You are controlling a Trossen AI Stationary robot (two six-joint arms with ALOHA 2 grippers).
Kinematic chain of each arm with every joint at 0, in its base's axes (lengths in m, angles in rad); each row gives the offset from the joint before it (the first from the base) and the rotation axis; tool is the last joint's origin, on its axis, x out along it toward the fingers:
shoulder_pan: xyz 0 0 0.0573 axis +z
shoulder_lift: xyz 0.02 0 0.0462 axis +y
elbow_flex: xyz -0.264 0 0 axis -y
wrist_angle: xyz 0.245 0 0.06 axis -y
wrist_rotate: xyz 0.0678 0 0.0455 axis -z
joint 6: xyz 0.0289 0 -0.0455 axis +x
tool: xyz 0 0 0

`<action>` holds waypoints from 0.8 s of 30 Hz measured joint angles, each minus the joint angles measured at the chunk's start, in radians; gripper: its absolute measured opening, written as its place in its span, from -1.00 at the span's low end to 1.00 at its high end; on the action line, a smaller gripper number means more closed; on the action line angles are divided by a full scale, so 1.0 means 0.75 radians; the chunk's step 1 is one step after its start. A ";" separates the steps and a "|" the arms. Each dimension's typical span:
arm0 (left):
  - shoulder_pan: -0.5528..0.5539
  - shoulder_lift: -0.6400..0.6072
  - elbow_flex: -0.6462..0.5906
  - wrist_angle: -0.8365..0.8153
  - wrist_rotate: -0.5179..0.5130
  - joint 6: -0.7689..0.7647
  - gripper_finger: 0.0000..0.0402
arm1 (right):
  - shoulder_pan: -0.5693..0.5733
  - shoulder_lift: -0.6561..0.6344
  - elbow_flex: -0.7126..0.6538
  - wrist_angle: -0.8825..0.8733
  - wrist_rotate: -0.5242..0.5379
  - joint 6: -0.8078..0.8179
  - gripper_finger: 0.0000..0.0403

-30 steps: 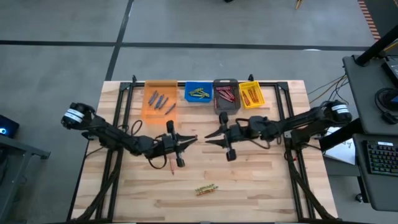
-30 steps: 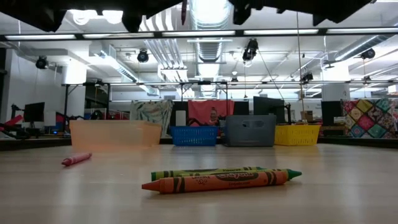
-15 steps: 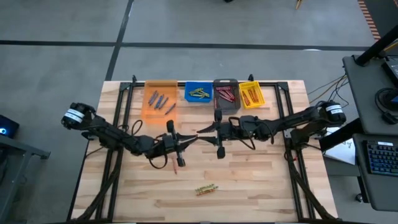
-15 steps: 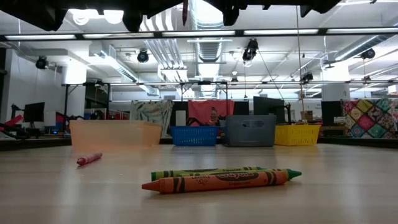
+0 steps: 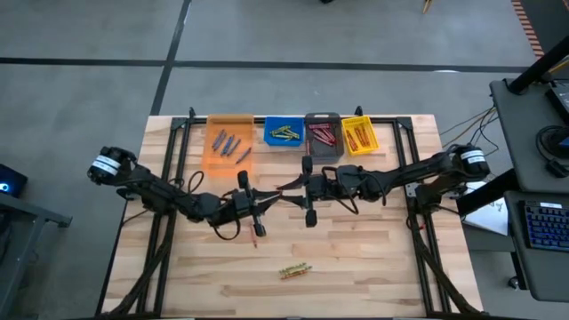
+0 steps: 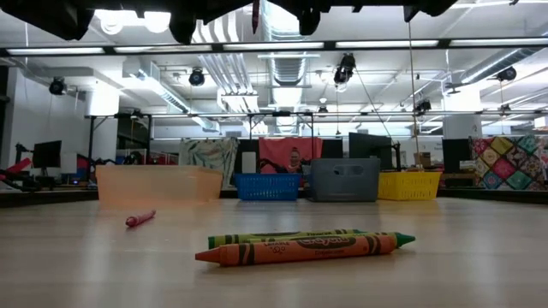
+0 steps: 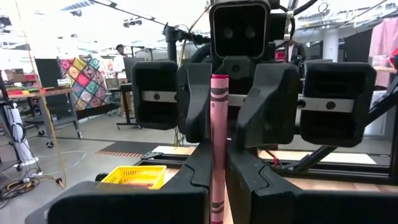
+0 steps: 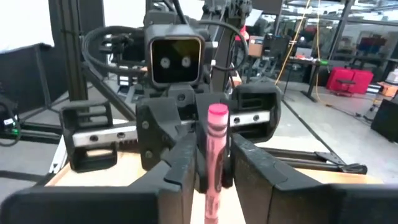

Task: Sort crayons
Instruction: Put the red crayon into the black bin

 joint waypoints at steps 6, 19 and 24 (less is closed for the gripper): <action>-0.001 -0.001 0.008 -0.017 -0.011 -0.012 -1.00 | 0.001 0.050 0.055 -0.017 0.003 -0.022 -0.84; -0.002 0.000 0.003 -0.016 -0.096 -0.022 -0.63 | -0.002 0.055 0.062 -0.034 0.007 -0.004 -0.92; -0.002 -0.001 -0.001 -0.016 -0.102 -0.021 -0.39 | -0.011 0.032 0.062 -0.074 0.000 0.015 -0.92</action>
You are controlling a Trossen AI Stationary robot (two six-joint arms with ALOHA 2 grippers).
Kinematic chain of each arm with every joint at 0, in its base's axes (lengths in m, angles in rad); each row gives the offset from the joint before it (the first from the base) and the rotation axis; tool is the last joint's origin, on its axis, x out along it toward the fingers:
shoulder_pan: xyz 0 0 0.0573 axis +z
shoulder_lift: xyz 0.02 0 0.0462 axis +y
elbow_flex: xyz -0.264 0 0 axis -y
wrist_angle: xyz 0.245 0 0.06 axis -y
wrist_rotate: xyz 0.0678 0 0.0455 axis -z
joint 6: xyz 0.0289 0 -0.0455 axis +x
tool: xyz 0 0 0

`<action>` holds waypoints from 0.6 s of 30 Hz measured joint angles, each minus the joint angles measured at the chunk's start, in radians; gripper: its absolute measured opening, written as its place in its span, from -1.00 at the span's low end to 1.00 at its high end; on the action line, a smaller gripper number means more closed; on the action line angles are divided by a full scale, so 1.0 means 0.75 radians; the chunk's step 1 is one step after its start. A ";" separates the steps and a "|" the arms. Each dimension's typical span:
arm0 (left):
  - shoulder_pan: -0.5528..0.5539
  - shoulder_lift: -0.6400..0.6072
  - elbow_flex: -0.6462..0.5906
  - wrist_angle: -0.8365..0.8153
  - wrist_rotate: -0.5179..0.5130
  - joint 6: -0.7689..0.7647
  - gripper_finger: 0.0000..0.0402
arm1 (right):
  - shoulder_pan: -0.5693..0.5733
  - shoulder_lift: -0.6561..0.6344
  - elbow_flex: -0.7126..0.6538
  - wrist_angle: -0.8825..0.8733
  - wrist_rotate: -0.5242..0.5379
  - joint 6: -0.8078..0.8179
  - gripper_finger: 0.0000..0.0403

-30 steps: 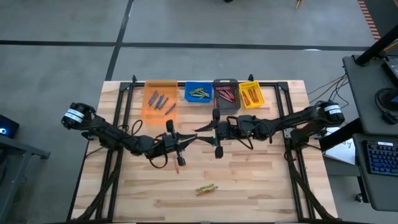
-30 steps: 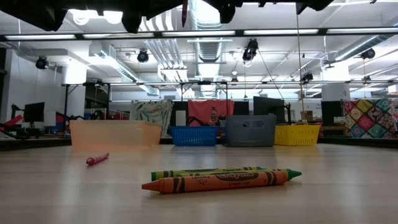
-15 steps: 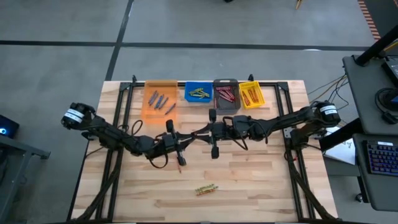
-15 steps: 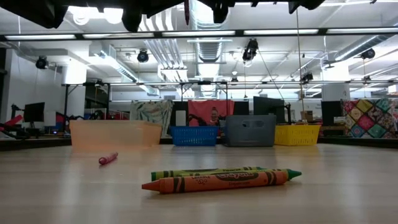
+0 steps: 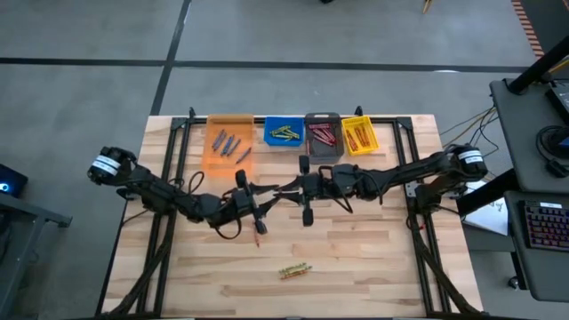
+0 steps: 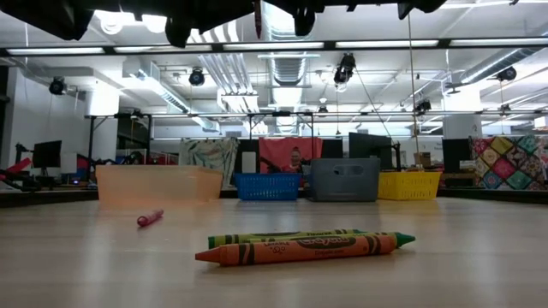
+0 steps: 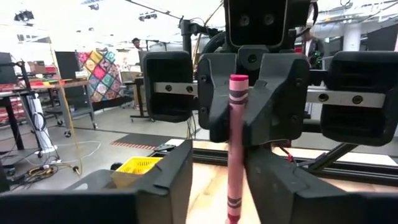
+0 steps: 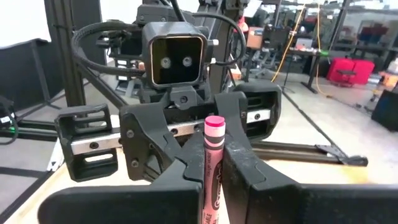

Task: Sort crayons
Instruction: Put the red crayon into the black bin

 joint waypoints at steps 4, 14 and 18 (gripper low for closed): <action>0.001 -0.006 -0.001 -0.018 -0.018 -0.015 -0.26 | -0.035 -0.021 -0.002 -0.045 -0.004 0.057 -0.92; 0.033 -0.051 -0.002 -0.108 -0.288 0.033 -0.19 | -0.267 -0.073 -0.003 -0.426 0.535 0.116 -0.92; 0.127 -0.092 -0.002 -0.183 -0.289 0.096 -0.22 | -0.516 -0.063 -0.003 -0.721 0.661 0.285 -0.92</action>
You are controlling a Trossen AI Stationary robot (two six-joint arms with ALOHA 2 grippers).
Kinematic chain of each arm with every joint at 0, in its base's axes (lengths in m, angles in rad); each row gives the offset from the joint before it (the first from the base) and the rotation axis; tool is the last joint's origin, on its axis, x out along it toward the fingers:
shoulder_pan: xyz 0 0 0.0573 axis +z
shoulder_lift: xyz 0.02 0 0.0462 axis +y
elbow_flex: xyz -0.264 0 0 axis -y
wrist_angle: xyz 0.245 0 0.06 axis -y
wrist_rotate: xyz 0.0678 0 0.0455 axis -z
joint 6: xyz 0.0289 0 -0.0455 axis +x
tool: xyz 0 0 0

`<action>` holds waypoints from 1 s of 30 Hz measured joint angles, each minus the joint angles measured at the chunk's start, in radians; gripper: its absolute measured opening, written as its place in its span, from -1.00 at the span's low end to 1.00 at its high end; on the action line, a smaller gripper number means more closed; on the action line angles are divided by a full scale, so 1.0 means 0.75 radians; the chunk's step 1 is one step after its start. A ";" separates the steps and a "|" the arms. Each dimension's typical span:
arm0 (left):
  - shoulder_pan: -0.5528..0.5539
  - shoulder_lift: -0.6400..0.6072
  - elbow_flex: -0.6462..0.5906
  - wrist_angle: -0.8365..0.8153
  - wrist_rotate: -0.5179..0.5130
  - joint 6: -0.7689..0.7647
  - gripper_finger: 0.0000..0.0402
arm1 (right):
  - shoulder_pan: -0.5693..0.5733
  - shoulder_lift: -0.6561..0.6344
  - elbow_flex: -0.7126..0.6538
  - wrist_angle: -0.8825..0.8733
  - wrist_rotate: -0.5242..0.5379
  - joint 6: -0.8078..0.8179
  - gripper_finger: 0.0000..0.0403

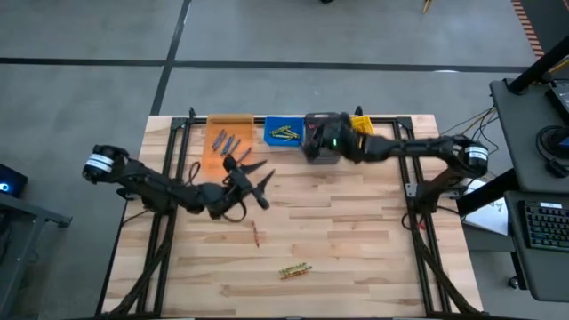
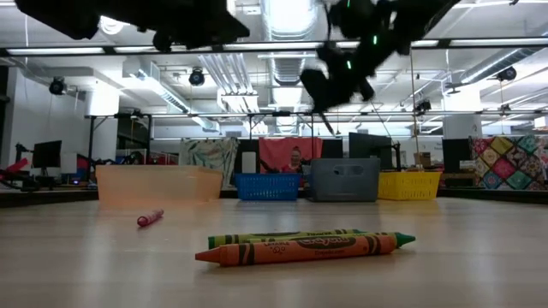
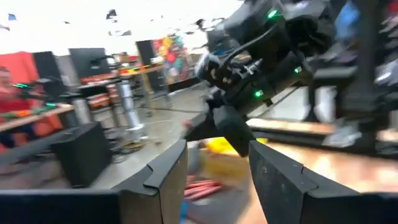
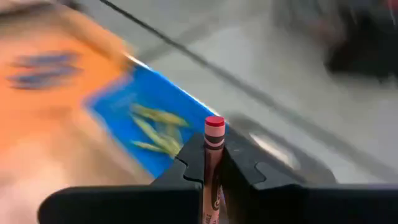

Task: Sort crayons
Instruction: Put the red crayon into the black bin

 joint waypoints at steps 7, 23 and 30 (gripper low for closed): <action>0.314 -0.077 -0.002 -0.201 0.199 0.021 -0.33 | -0.403 0.141 0.000 -0.155 -0.488 0.231 -0.90; 0.558 -0.171 0.013 -0.662 0.533 -0.209 -0.48 | -0.447 0.298 0.130 -0.272 -0.629 0.215 -0.38; 0.550 -0.266 0.143 -1.273 0.861 -0.266 -0.48 | -0.373 0.178 0.219 -0.485 -0.647 0.192 -0.29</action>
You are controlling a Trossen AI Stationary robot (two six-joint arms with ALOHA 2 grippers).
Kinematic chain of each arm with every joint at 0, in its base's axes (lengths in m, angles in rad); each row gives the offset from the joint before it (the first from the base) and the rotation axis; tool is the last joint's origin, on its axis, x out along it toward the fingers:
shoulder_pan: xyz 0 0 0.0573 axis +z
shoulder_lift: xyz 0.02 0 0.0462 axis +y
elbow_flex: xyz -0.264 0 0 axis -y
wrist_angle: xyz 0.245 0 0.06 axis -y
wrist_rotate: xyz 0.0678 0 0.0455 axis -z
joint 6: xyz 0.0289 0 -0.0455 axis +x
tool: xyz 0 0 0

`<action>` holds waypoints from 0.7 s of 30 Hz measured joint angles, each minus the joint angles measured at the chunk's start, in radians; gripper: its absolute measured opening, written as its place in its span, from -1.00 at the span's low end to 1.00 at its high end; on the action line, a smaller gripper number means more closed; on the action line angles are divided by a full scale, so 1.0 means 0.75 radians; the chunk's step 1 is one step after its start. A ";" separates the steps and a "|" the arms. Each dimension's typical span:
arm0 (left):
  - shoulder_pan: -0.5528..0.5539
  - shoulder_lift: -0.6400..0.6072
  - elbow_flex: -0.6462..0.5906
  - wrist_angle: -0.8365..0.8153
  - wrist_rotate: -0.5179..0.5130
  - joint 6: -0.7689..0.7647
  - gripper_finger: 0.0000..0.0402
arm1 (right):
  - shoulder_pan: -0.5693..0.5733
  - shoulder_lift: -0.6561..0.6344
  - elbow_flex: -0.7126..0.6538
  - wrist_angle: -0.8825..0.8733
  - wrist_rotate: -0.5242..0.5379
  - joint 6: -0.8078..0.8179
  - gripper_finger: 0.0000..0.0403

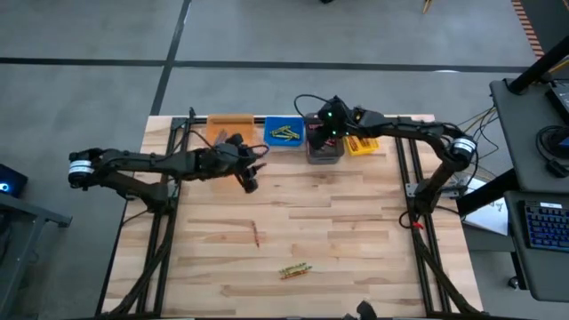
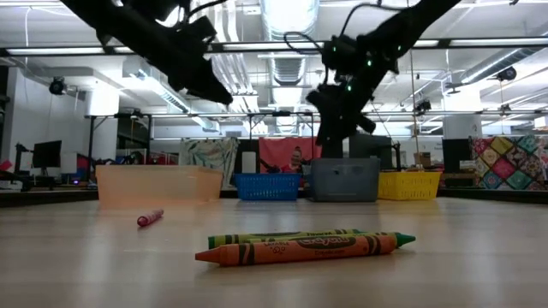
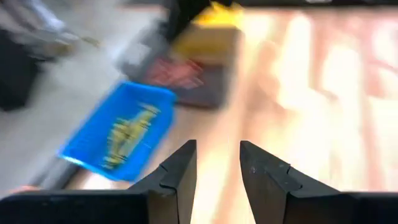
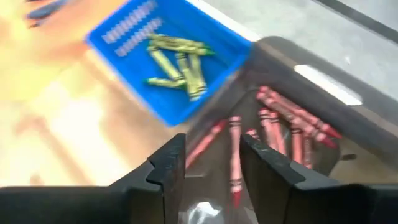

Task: Sort crayons
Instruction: Put the red crayon into the black bin

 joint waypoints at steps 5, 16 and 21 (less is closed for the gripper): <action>-0.039 0.004 0.011 -0.178 0.292 0.017 -0.48 | 0.128 -0.114 -0.002 -0.083 0.000 -0.002 -0.37; -0.319 0.077 0.001 -0.355 0.549 0.076 -0.46 | 0.483 -0.318 -0.003 -0.263 0.000 0.009 -0.47; -0.472 0.148 0.003 -0.356 0.469 0.042 -0.32 | 0.633 -0.361 -0.003 -0.282 -0.001 0.045 -0.47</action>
